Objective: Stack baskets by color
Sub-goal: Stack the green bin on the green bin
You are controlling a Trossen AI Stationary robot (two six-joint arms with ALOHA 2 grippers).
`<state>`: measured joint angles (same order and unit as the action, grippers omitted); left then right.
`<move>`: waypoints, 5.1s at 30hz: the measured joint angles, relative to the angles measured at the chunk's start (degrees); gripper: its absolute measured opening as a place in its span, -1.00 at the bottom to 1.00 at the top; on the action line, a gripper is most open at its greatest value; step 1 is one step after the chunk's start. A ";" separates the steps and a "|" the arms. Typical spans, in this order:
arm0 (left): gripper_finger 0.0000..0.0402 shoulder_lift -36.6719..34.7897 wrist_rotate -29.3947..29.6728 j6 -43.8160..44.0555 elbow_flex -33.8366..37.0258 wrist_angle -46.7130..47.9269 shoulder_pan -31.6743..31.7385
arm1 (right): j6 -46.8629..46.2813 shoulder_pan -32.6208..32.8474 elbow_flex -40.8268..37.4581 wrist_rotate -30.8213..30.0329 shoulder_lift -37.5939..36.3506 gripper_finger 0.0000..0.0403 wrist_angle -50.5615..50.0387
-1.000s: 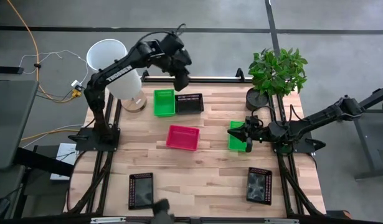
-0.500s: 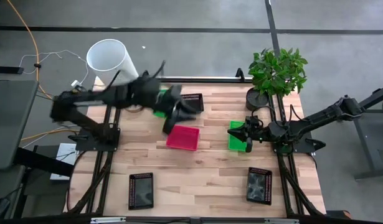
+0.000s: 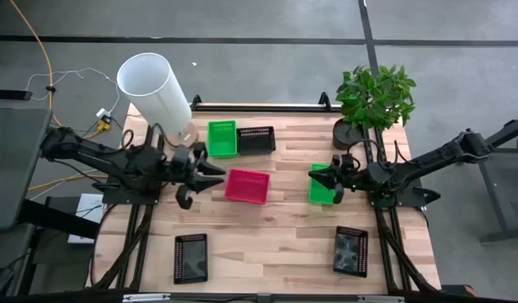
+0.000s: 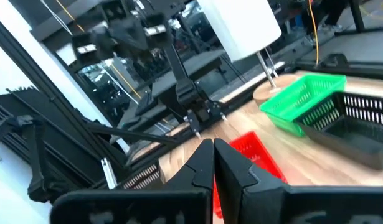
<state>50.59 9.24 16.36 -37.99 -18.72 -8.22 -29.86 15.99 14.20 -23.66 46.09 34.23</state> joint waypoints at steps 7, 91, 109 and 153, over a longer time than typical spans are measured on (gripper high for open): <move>-0.69 -7.67 3.43 -0.87 10.91 -6.41 -1.24 | 0.17 0.00 0.02 -0.35 0.00 -1.00 0.92; -1.00 -18.73 4.75 1.63 23.33 -5.94 2.26 | -75.28 -1.67 21.73 5.89 21.30 -0.02 -87.27; -1.00 -19.02 4.91 1.49 23.11 -14.16 2.24 | -63.37 -5.02 26.13 -1.03 20.98 -0.96 -77.08; -1.00 -21.27 2.34 -3.02 18.83 -11.12 2.17 | -31.76 -30.23 81.56 13.79 76.59 -1.00 -37.59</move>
<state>29.32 11.58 13.34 -19.16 -29.85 -6.04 -61.62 -14.24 95.76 -9.87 122.68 -3.36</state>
